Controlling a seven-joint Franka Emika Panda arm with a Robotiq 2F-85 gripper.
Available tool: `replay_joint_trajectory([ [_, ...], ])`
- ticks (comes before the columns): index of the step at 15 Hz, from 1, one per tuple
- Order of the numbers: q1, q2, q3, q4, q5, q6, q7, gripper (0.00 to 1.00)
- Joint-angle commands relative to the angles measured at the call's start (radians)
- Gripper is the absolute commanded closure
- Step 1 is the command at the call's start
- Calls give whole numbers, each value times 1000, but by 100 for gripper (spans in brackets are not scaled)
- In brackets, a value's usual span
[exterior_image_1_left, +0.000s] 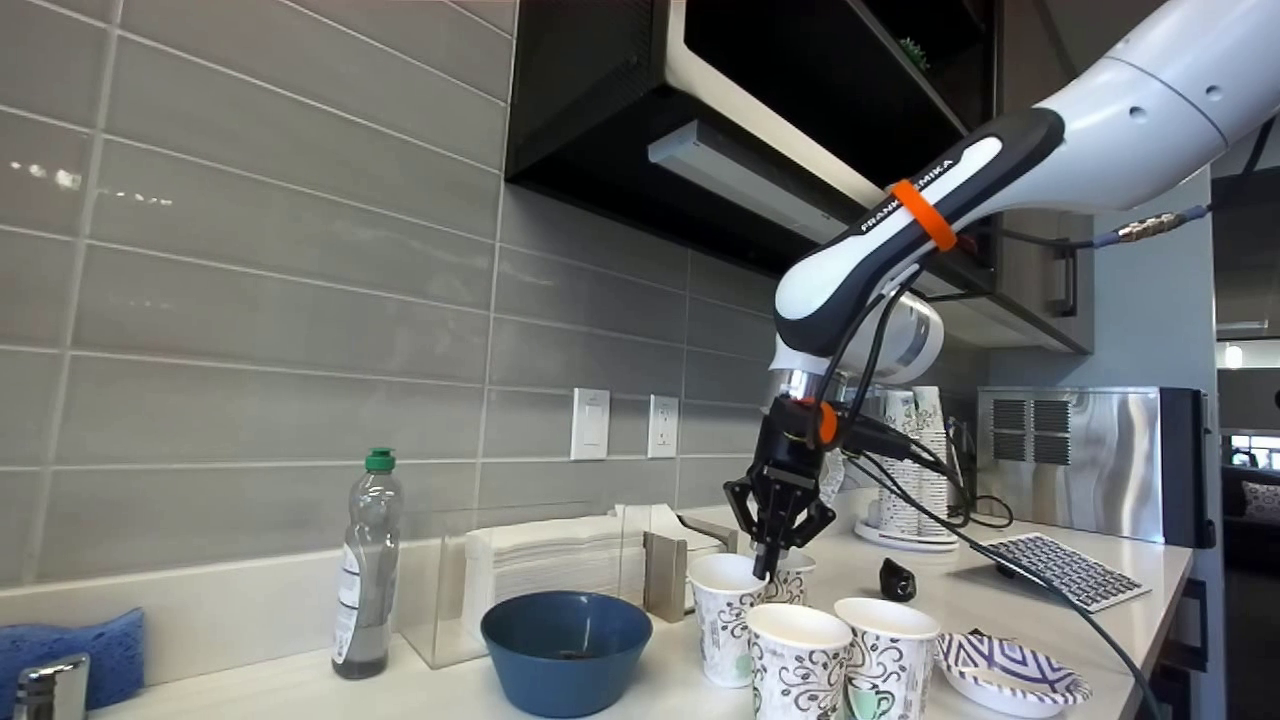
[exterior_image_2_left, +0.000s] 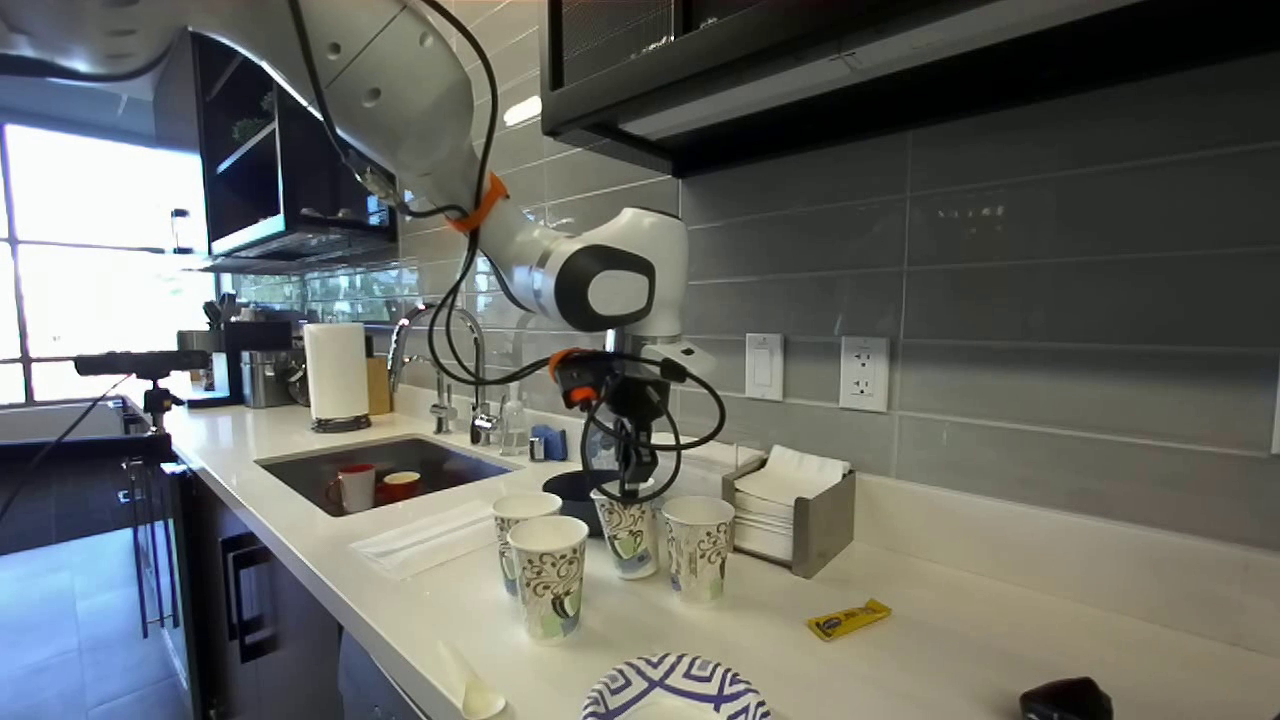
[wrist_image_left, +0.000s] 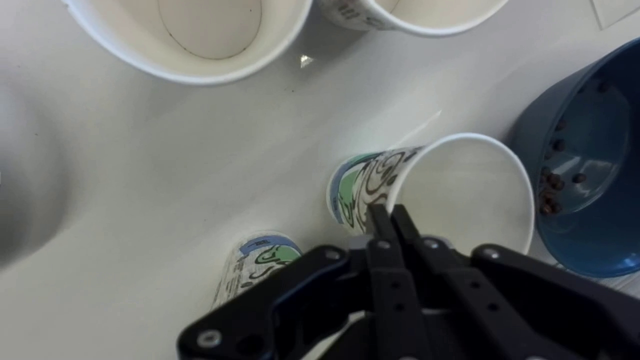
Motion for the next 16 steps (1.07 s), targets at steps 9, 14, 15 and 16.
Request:
replay_joint_trajectory([
  [9, -20, -21, -3, -14, -7, 0, -30, 99],
  [14, -21, -16, 1, -8, 18, 5, -63, 99],
  [15, -22, -15, 2, -6, 24, 5, -69, 99],
  [16, -22, -14, 2, -4, 28, 3, -75, 99],
])
